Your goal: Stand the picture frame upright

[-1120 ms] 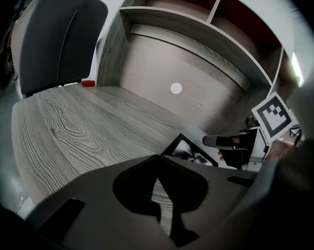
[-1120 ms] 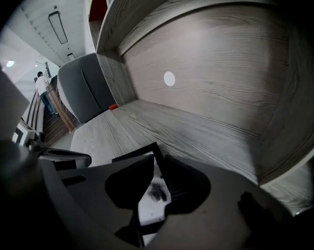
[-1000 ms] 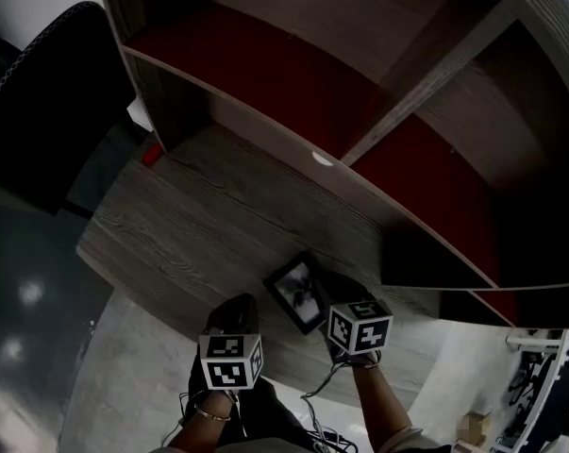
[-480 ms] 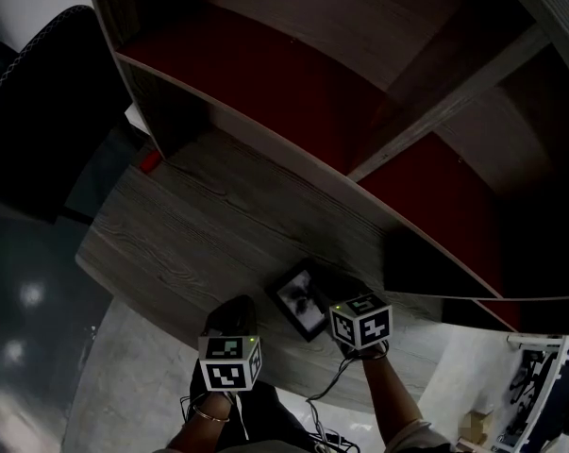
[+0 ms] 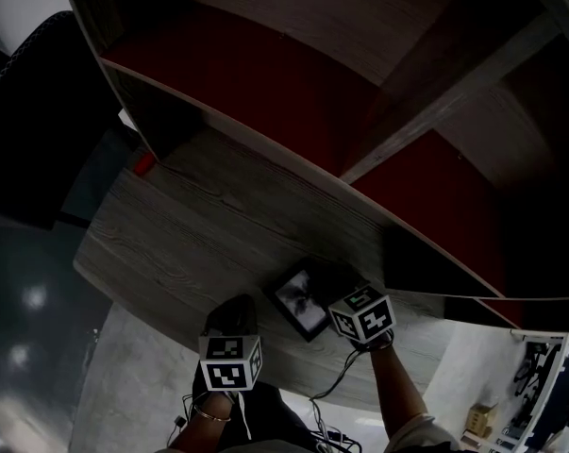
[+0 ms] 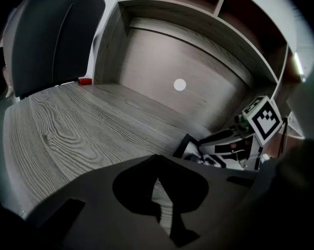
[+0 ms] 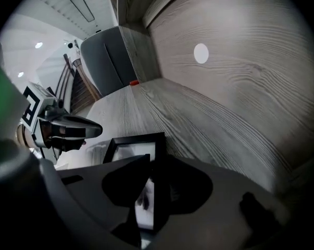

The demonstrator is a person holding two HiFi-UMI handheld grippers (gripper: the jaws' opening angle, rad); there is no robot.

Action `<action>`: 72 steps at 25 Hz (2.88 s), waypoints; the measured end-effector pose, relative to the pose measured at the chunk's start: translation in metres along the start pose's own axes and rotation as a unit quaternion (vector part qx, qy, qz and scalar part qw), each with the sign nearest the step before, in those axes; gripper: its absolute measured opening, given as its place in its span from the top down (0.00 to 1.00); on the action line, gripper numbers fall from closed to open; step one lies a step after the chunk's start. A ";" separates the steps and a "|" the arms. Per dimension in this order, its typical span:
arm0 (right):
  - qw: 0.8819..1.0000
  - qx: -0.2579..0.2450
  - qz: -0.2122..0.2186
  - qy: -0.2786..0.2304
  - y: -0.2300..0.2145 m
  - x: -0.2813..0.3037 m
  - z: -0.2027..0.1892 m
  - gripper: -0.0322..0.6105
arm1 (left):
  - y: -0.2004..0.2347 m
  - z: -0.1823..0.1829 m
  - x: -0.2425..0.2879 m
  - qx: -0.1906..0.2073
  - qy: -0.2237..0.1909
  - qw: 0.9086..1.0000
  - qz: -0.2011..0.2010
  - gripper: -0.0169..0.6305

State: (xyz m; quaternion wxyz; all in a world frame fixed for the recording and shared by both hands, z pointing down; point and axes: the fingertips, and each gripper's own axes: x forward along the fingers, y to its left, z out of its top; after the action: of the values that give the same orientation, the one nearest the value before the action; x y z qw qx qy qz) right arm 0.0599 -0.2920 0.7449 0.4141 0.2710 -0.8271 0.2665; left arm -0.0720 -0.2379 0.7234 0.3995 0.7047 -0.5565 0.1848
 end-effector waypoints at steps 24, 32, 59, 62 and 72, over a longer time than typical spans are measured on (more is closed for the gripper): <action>0.997 0.060 -0.033 -0.033 -0.005 -0.018 0.003 0.82 | 0.001 0.008 -0.013 0.024 0.004 1.000 -0.014 0.95; 0.993 0.072 -0.068 -0.072 0.003 -0.037 0.008 0.82 | -0.014 0.011 -0.023 0.049 0.004 0.998 -0.032 0.95; 0.942 0.106 -0.195 -0.253 0.046 -0.192 0.082 0.82 | -0.050 0.119 -0.109 0.109 -0.109 0.987 -0.040 0.95; 0.934 0.108 -0.210 -0.267 0.048 -0.213 0.089 0.82 | -0.062 0.138 -0.120 0.119 -0.127 0.984 -0.049 0.95; 0.908 0.086 -0.251 -0.325 0.060 -0.284 0.119 0.82 | -0.103 0.199 -0.157 0.149 -0.194 0.966 -0.086 0.95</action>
State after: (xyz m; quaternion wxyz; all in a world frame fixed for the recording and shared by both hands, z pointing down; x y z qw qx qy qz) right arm 0.1003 -0.2639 0.4353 0.1510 0.5763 -0.7940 0.1213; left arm -0.0615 -0.2843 0.4536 0.1893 0.8236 -0.5270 0.0905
